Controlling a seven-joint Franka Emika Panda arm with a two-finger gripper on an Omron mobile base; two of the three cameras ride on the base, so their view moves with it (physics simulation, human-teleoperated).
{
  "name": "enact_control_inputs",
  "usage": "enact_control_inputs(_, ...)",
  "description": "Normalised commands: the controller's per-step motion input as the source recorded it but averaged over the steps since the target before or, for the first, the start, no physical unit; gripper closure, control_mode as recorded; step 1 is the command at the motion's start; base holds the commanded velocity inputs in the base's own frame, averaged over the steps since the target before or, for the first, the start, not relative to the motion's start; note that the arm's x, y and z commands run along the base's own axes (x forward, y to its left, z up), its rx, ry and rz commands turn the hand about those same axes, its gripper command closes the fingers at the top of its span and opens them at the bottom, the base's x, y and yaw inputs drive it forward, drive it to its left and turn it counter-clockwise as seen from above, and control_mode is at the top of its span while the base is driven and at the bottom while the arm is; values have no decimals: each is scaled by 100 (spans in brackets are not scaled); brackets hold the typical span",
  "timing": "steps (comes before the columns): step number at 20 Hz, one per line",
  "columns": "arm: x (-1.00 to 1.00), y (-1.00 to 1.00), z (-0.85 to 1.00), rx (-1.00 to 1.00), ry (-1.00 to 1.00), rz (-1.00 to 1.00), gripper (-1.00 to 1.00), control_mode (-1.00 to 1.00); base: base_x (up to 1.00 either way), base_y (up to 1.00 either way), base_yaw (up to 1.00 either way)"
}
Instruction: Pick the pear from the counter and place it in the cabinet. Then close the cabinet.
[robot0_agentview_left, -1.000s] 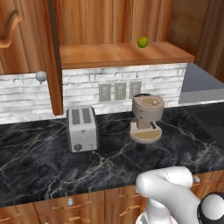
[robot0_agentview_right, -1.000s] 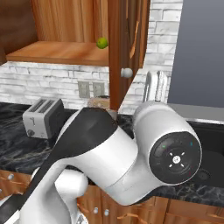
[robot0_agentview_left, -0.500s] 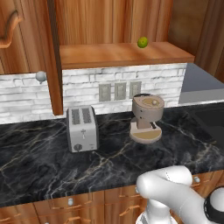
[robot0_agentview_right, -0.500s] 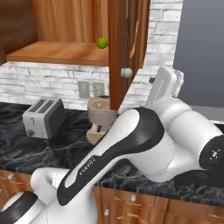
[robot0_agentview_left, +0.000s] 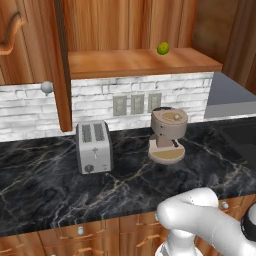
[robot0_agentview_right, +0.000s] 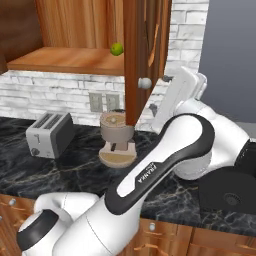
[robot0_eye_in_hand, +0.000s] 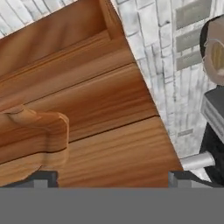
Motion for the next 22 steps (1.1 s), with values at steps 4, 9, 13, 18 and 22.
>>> enact_control_inputs(4, 27, 85, 16, 0, -20, 32, -100, -100, 0, 0, 0)
enact_control_inputs(9, 25, 98, 9, 0, -18, 25, -100, -100, 0, 0, 0)
enact_control_inputs(13, 35, 78, 24, 0, -9, 11, -100, -100, 0, 0, 0)
enact_control_inputs(18, 51, 70, 30, 0, 0, -3, -100, -100, 0, 0, 0)
enact_control_inputs(22, 62, 61, 34, 0, 6, -12, -100, -100, 0, 0, 0)
